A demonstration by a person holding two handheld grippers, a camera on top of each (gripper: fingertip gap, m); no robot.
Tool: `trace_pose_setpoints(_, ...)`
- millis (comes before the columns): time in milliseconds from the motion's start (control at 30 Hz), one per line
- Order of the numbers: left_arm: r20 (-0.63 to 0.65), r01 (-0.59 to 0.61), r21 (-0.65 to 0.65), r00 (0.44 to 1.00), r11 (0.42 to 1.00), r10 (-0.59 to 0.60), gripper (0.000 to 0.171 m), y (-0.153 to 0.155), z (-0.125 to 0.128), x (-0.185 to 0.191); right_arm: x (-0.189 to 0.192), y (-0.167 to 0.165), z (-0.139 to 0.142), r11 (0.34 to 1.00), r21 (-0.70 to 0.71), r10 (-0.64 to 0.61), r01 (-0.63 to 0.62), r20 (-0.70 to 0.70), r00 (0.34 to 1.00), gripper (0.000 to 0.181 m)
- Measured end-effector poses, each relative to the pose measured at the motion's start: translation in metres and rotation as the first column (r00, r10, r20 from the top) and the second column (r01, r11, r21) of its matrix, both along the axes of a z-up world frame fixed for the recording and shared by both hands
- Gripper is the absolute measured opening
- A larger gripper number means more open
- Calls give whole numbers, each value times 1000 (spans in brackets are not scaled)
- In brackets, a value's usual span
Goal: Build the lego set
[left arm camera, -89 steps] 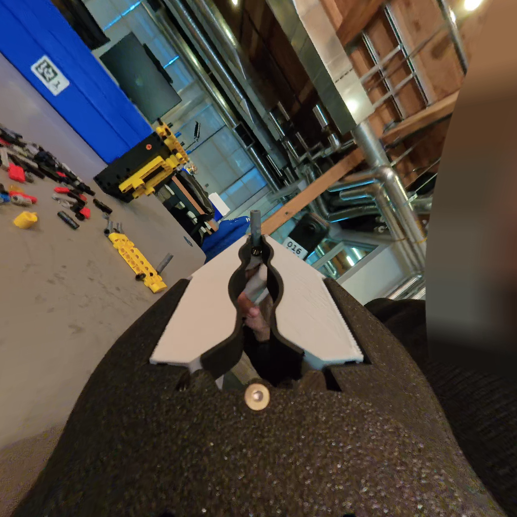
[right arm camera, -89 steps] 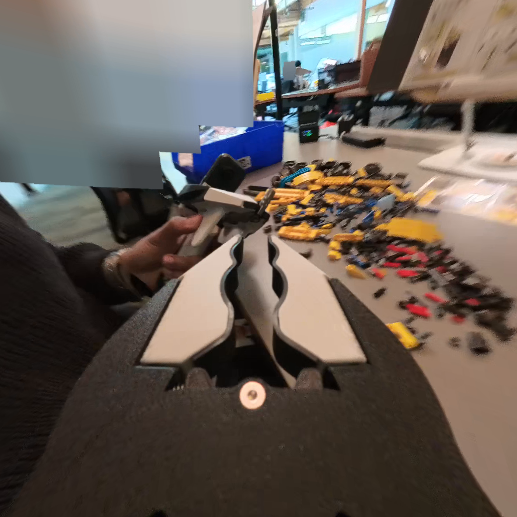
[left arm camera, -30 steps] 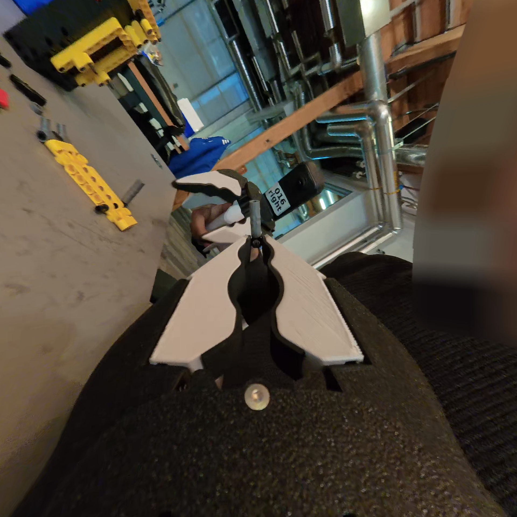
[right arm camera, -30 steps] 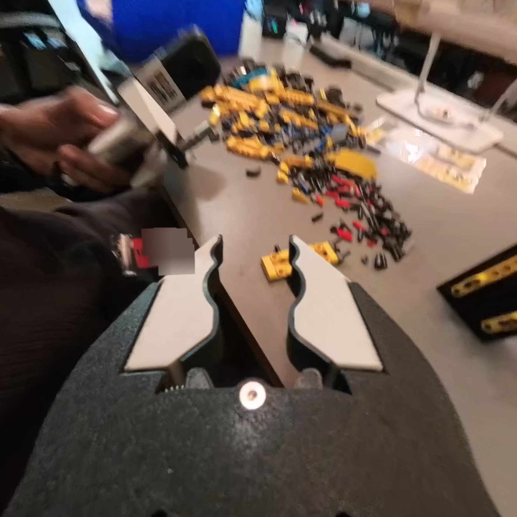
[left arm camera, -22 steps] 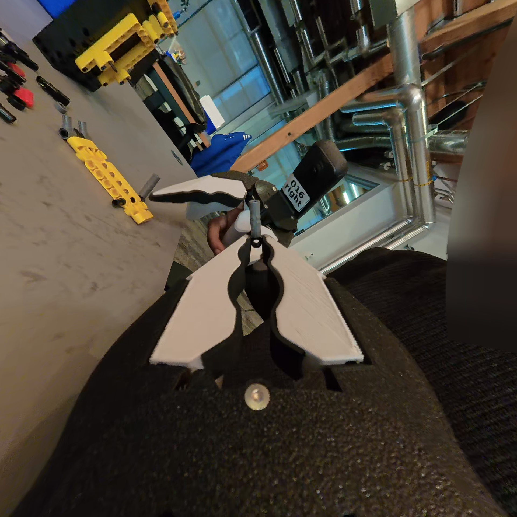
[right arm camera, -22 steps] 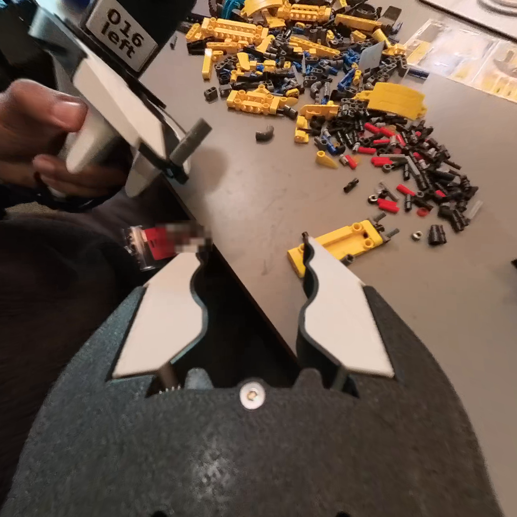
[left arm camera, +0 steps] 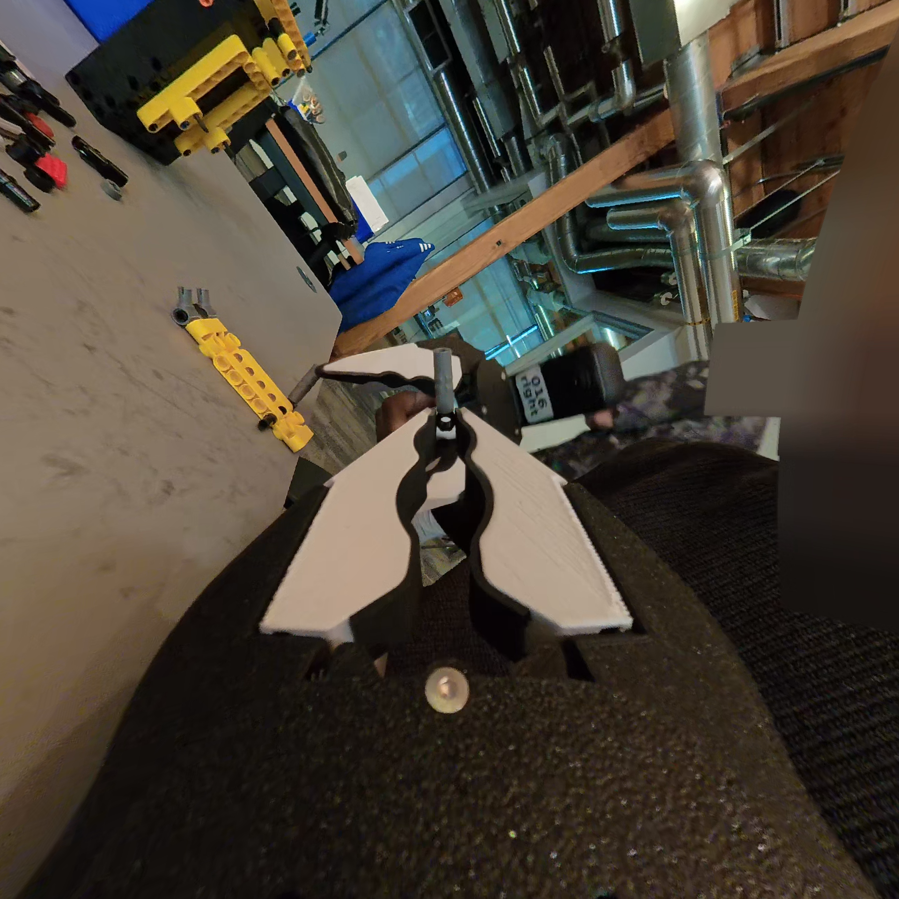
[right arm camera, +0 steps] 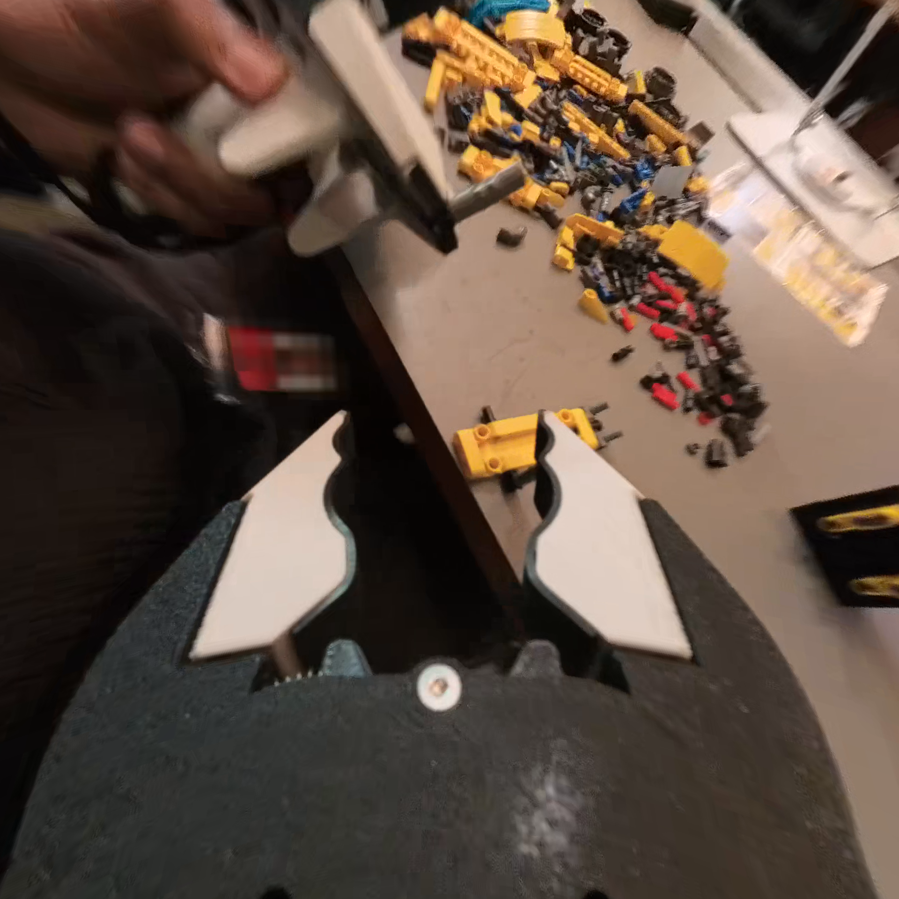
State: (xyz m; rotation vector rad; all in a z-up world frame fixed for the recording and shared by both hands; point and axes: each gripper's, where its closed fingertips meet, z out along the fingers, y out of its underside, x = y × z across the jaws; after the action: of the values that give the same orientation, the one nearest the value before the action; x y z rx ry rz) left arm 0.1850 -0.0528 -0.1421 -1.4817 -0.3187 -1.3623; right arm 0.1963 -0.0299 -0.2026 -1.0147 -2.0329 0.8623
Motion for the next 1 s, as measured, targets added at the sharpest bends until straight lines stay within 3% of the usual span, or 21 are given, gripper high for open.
trace_pose_setpoints(67, 4, 0, -1, 1000, 1000, 0, 6, 0, 0, 0, -4, 9, -10, 973, 232, -4, 18, -63, 998, 74)
trace_pose_setpoints(133, 0, 0, -2, 1000, 1000, 0, 6, 1, 1, 2, -7, 17, -18, 887, 460, 11, 44, -116, 993, 68)
trace_pose_setpoints(200, -3, 1, -3, 1000, 1000, -1, 6, 1, 1, 3, -9, 17, -31, 822, 569, 39, 25, -101, 994, 67)
trace_pose_setpoints(267, -3, -1, -3, 1000, 1000, 1, 5, 1, 1, 3, -10, 15, -39, 819, 573, 28, 33, -97, 995, 64)
trace_pose_setpoints(500, 10, 5, 20, 1000, 1000, -5, 6, -1, 5, 5, -5, 15, -23, 844, 530, 19, 87, -192, 981, 27)
trace_pose_setpoints(867, 25, 16, 16, 1000, 1000, -17, 6, 1, 4, 9, -4, 14, -19, 776, 627, 114, 77, -258, 959, 25)
trace_pose_setpoints(1000, 34, 1, -7, 999, 1000, -1, 6, 2, -1, 6, -1, 11, -17, 746, 662, 147, 63, -256, 955, 15)
